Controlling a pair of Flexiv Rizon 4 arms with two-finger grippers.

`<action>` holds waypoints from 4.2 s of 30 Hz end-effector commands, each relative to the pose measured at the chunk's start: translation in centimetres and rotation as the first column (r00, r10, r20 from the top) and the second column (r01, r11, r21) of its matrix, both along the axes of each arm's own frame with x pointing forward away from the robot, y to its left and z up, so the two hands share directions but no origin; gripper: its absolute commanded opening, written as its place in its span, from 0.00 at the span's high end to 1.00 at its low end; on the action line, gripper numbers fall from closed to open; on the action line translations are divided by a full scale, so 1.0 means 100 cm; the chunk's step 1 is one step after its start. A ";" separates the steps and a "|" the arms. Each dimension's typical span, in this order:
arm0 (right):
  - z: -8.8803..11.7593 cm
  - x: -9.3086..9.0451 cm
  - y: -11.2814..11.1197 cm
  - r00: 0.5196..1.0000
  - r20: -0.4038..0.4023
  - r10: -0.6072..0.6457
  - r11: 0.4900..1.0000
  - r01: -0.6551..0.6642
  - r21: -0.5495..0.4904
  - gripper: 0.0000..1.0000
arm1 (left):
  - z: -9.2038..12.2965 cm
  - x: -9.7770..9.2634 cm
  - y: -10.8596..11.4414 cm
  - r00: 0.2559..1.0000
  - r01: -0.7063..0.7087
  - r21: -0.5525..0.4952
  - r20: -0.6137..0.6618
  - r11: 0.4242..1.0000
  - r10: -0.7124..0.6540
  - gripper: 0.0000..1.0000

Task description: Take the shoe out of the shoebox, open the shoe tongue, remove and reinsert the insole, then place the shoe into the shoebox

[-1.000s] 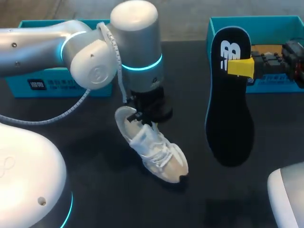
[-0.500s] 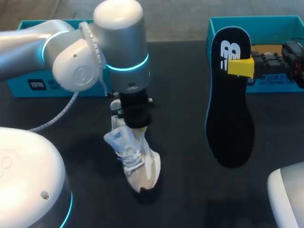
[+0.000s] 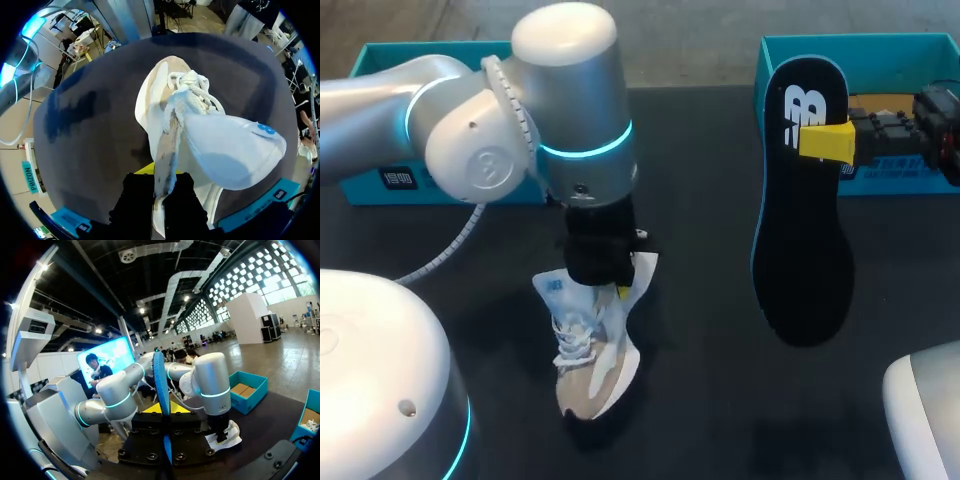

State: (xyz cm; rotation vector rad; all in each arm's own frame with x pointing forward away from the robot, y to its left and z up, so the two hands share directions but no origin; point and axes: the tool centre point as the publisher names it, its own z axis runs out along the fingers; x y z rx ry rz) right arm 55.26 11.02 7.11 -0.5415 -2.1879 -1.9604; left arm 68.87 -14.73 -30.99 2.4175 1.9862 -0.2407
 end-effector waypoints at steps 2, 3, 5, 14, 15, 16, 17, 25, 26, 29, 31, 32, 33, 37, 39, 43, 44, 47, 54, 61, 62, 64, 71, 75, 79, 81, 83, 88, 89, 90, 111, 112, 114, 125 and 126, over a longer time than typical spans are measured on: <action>0.004 0.003 0.002 1.000 -0.004 0.005 1.000 -0.005 -0.007 1.00 | -0.006 -0.007 -0.031 0.998 -0.052 0.027 -0.026 0.998 0.053 1.00; 0.004 0.003 0.002 1.000 -0.004 0.005 1.000 -0.005 -0.007 1.00 | -0.006 -0.008 -0.036 0.997 -0.064 0.034 -0.035 0.997 0.066 1.00; 0.004 0.003 0.002 1.000 -0.004 0.005 1.000 -0.005 -0.007 1.00 | -0.008 -0.009 -0.044 0.996 -0.083 0.037 -0.038 0.996 0.084 1.00; 0.004 0.003 0.002 1.000 -0.004 0.005 1.000 -0.005 -0.007 1.00 | -0.020 -0.018 -0.069 0.991 -0.121 0.078 -0.052 0.990 0.125 1.00; 0.004 0.003 0.002 1.000 -0.004 0.005 1.000 -0.005 -0.007 1.00 | -0.022 -0.019 -0.071 0.990 -0.126 0.085 -0.055 0.988 0.131 1.00; 0.004 0.003 0.002 1.000 -0.004 0.005 1.000 -0.005 -0.007 1.00 | -0.024 -0.020 -0.074 0.989 -0.131 0.089 -0.059 0.987 0.136 1.00; 0.004 0.003 0.002 1.000 -0.004 0.005 1.000 -0.005 -0.007 1.00 | -0.025 -0.021 -0.076 0.988 -0.137 0.094 -0.063 0.986 0.143 1.00; 0.004 0.003 0.002 1.000 -0.004 0.005 1.000 -0.005 -0.007 1.00 | -0.045 -0.027 -0.092 0.980 -0.176 0.126 -0.074 0.976 0.186 1.00; 0.004 0.003 0.002 1.000 -0.004 0.005 1.000 -0.005 -0.007 1.00 | -0.047 -0.027 -0.093 0.979 -0.178 0.129 -0.073 0.976 0.188 1.00; 0.004 0.003 0.002 1.000 -0.004 0.005 1.000 -0.005 -0.007 1.00 | -0.052 -0.028 -0.095 0.979 -0.180 0.139 -0.072 0.974 0.191 1.00; 0.004 0.003 0.002 1.000 -0.004 0.005 1.000 -0.005 -0.007 1.00 | -0.054 -0.029 -0.095 0.979 -0.174 0.149 -0.079 0.974 0.187 1.00; 0.004 0.003 0.002 1.000 -0.004 0.005 1.000 -0.005 -0.007 1.00 | -0.054 -0.030 -0.094 0.980 -0.171 0.149 -0.081 0.974 0.184 1.00; 0.004 0.003 0.002 1.000 -0.004 0.005 1.000 -0.005 -0.007 1.00 | -0.054 -0.030 -0.093 0.980 -0.166 0.149 -0.084 0.975 0.180 1.00; 0.004 0.003 0.002 1.000 -0.004 0.005 1.000 -0.005 -0.007 1.00 | -0.054 -0.033 -0.089 0.983 -0.137 0.151 -0.103 0.979 0.153 1.00; 0.004 0.003 0.002 1.000 -0.004 0.005 1.000 -0.005 -0.007 1.00 | -0.053 -0.035 -0.086 0.984 -0.118 0.148 -0.115 0.982 0.136 1.00; 0.004 0.003 0.002 1.000 -0.004 0.005 1.000 -0.005 -0.007 1.00 | -0.051 -0.038 -0.084 0.985 -0.109 0.139 -0.119 0.984 0.126 1.00; 0.004 0.003 0.002 1.000 -0.004 0.005 1.000 -0.005 -0.007 1.00 | -0.052 -0.038 -0.084 0.985 -0.110 0.135 -0.120 0.985 0.126 1.00; 0.004 0.003 0.002 1.000 -0.004 0.005 1.000 -0.005 -0.007 1.00 | -0.053 -0.038 -0.086 0.982 -0.121 0.138 -0.126 0.983 0.139 1.00; 0.004 0.003 0.002 1.000 -0.004 0.005 1.000 -0.005 -0.007 1.00 | -0.054 -0.035 -0.086 0.977 -0.146 0.130 -0.135 0.981 0.163 0.00; 0.004 0.003 0.002 1.000 -0.004 0.005 1.000 -0.005 -0.007 1.00 | -0.043 -0.030 -0.088 0.964 -0.186 0.089 -0.175 0.979 0.199 0.00; 0.004 0.003 0.002 1.000 -0.004 0.005 1.000 -0.005 -0.007 1.00 | -0.040 -0.029 -0.088 0.963 -0.191 0.080 -0.180 0.978 0.202 0.00; 0.004 0.003 0.002 1.000 -0.004 0.005 1.000 -0.005 -0.007 1.00 | -0.033 -0.027 -0.089 0.959 -0.203 0.051 -0.193 0.978 0.209 0.00; 0.004 0.003 0.002 1.000 -0.004 0.005 1.000 -0.005 -0.007 1.00 | -0.008 -0.019 -0.092 0.939 -0.268 -0.072 -0.243 0.961 0.244 0.00; 0.004 0.003 0.002 1.000 -0.004 0.005 1.000 -0.005 -0.007 1.00 | 0.015 -0.007 -0.089 0.906 -0.341 -0.178 -0.324 0.923 0.272 0.00; 0.004 0.003 0.002 1.000 -0.004 0.005 1.000 -0.005 -0.007 1.00 | 0.036 0.005 -0.083 0.872 -0.421 -0.334 -0.404 0.844 0.275 0.00; 0.004 0.003 0.002 1.000 -0.004 0.005 1.000 -0.005 -0.007 1.00 | 0.045 0.011 -0.079 0.858 -0.444 -0.369 -0.438 0.817 0.268 0.00; 0.004 0.003 0.002 1.000 -0.004 0.005 1.000 -0.005 -0.007 1.00 | 0.057 0.016 -0.071 0.849 -0.464 -0.436 -0.468 0.771 0.246 0.00; 0.004 0.003 0.002 1.000 -0.004 0.005 1.000 -0.005 -0.007 1.00 | 0.077 0.018 -0.051 0.882 -0.461 -0.678 -0.422 0.572 0.209 0.00; 0.004 0.003 0.002 1.000 -0.004 0.005 1.000 -0.005 -0.007 1.00 | 0.077 0.018 -0.051 0.882 -0.461 -0.678 -0.422 0.572 0.209 0.00; 0.004 0.003 0.002 1.000 -0.004 0.005 1.000 -0.005 -0.007 1.00 | 0.077 0.018 -0.051 0.882 -0.461 -0.678 -0.422 0.572 0.209 0.00; 0.004 0.003 0.002 1.000 -0.004 0.005 1.000 -0.005 -0.007 1.00 | 0.096 0.024 -0.043 0.921 -0.384 -0.863 -0.330 0.330 0.209 0.00; 0.004 0.003 0.002 1.000 -0.004 0.005 1.000 -0.005 -0.007 1.00 | 0.098 0.025 -0.043 0.923 -0.379 -0.869 -0.330 0.319 0.198 0.00; 0.004 0.003 0.002 1.000 -0.004 0.005 1.000 -0.005 -0.007 1.00 | 0.105 0.026 -0.043 0.931 -0.360 -0.890 -0.320 0.282 0.177 0.00; 0.004 0.003 0.002 1.000 -0.004 0.005 1.000 -0.005 -0.007 1.00 | 0.124 0.036 -0.036 0.967 -0.254 -0.947 -0.244 0.196 0.075 0.00; 0.004 0.003 0.002 1.000 -0.004 0.005 1.000 -0.005 -0.007 1.00 | 0.126 0.037 -0.035 0.966 -0.256 -0.948 -0.247 0.187 0.070 0.00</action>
